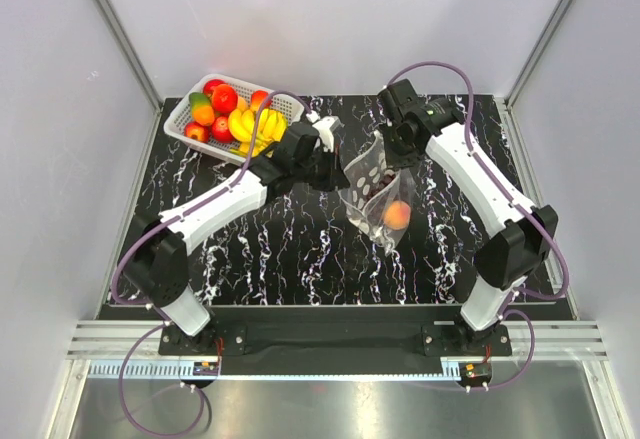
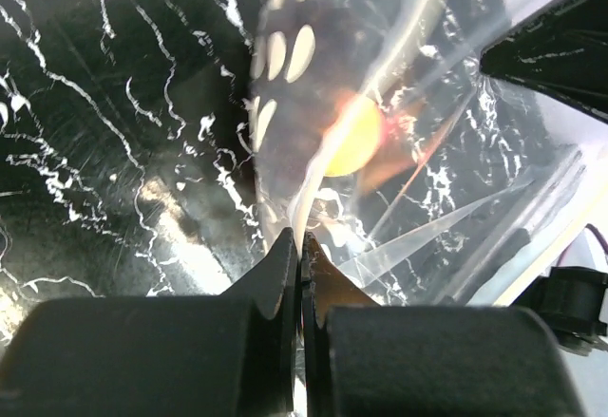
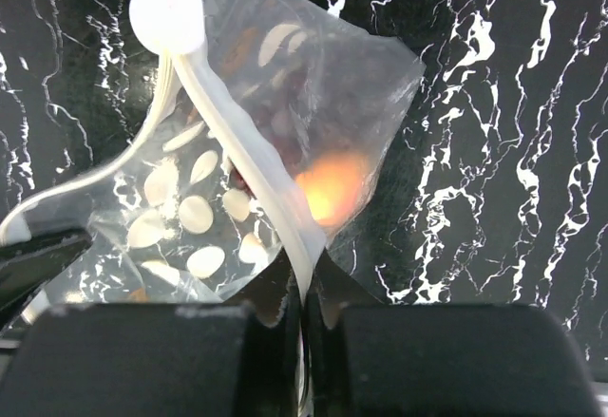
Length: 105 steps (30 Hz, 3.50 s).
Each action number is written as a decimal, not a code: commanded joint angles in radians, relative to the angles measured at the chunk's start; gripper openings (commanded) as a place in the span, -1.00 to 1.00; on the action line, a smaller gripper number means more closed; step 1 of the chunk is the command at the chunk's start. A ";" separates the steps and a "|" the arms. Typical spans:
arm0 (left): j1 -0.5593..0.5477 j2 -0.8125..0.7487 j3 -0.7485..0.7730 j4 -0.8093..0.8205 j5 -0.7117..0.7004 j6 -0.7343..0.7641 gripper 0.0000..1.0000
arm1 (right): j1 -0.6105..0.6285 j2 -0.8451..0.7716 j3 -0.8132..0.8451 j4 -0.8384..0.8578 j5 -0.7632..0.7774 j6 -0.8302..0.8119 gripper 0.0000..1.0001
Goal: Place the food in the zip-top bag and seal the zipper
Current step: Adjust the zipper food storage bag at the center of the board, then pick up the fake fruit from the bin.
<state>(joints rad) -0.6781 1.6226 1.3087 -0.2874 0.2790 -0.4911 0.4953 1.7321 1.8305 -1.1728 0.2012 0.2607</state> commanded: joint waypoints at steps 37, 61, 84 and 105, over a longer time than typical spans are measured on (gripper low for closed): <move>-0.081 -0.082 -0.005 0.175 -0.116 -0.067 -1.00 | 0.065 -0.094 0.042 -0.186 0.122 0.149 0.09; 0.190 -0.254 -0.101 0.064 -0.302 0.077 0.98 | 0.071 -0.043 0.026 0.002 0.055 0.089 -1.00; 0.661 0.428 0.811 -0.352 -0.536 0.206 0.98 | 0.071 -0.069 0.050 0.007 0.043 0.028 -1.00; 0.660 0.752 0.957 -0.158 -0.350 0.401 0.98 | 0.071 -0.091 0.047 0.002 0.007 0.012 -1.00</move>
<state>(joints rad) -0.0139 2.3596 2.2250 -0.5400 -0.1169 -0.1204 0.5560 1.6878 1.8454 -1.1927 0.2249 0.2901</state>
